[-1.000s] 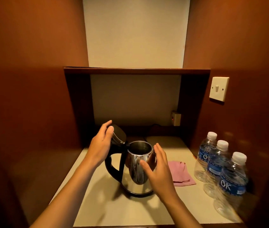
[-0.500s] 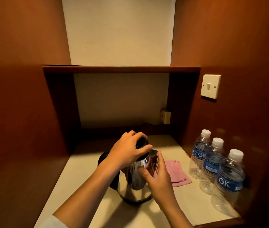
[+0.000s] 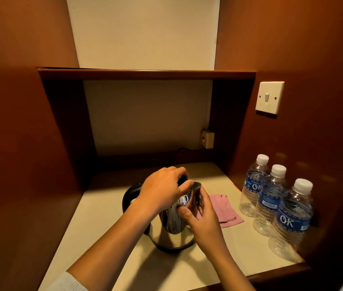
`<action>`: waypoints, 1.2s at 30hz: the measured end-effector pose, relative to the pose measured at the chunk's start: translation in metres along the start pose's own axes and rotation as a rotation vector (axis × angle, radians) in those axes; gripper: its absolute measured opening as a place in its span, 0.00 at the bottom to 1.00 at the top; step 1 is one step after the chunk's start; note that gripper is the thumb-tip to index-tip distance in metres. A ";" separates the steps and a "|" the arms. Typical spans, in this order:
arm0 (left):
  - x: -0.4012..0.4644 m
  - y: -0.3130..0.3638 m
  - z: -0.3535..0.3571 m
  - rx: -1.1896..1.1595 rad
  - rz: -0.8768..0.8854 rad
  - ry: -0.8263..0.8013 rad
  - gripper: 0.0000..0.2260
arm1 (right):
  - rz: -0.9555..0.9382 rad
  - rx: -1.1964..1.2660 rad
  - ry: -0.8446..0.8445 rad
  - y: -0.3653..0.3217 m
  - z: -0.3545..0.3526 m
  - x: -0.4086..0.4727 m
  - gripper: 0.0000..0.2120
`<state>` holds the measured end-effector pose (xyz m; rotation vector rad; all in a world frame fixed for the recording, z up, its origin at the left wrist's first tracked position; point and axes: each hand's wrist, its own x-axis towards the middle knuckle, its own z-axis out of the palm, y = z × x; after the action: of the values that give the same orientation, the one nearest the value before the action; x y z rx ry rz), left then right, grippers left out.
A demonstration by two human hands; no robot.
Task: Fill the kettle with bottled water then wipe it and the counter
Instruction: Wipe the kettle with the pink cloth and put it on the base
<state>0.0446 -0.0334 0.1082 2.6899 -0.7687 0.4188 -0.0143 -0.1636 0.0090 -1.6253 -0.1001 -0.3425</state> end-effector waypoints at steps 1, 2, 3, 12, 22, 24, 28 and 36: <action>0.000 -0.001 -0.001 -0.008 0.000 -0.010 0.17 | -0.002 0.008 -0.017 0.001 -0.005 0.001 0.29; 0.001 -0.002 -0.003 -0.021 0.001 -0.024 0.16 | 0.003 0.026 -0.017 0.002 -0.010 0.004 0.25; 0.002 -0.003 -0.005 -0.043 0.000 -0.043 0.16 | 0.014 0.047 0.009 0.006 -0.017 0.008 0.22; 0.015 -0.021 -0.021 -0.252 0.021 -0.263 0.18 | 0.319 -1.097 -0.137 0.070 -0.052 0.070 0.33; 0.021 -0.028 -0.023 -0.372 0.005 -0.337 0.20 | 0.289 -0.319 0.430 0.024 -0.044 0.051 0.13; 0.022 -0.029 -0.024 -0.387 0.003 -0.355 0.20 | 0.241 -0.197 0.497 0.001 -0.036 0.030 0.10; 0.027 -0.031 -0.025 -0.425 -0.047 -0.410 0.22 | 0.060 0.132 0.411 -0.041 0.014 -0.030 0.15; 0.036 -0.032 -0.033 -0.592 -0.179 -0.495 0.27 | -0.139 -0.872 0.446 -0.003 0.104 -0.031 0.36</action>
<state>0.0851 -0.0124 0.1442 2.2667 -0.6321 -0.4702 -0.0276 -0.0568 -0.0016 -2.3521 0.3214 -0.9391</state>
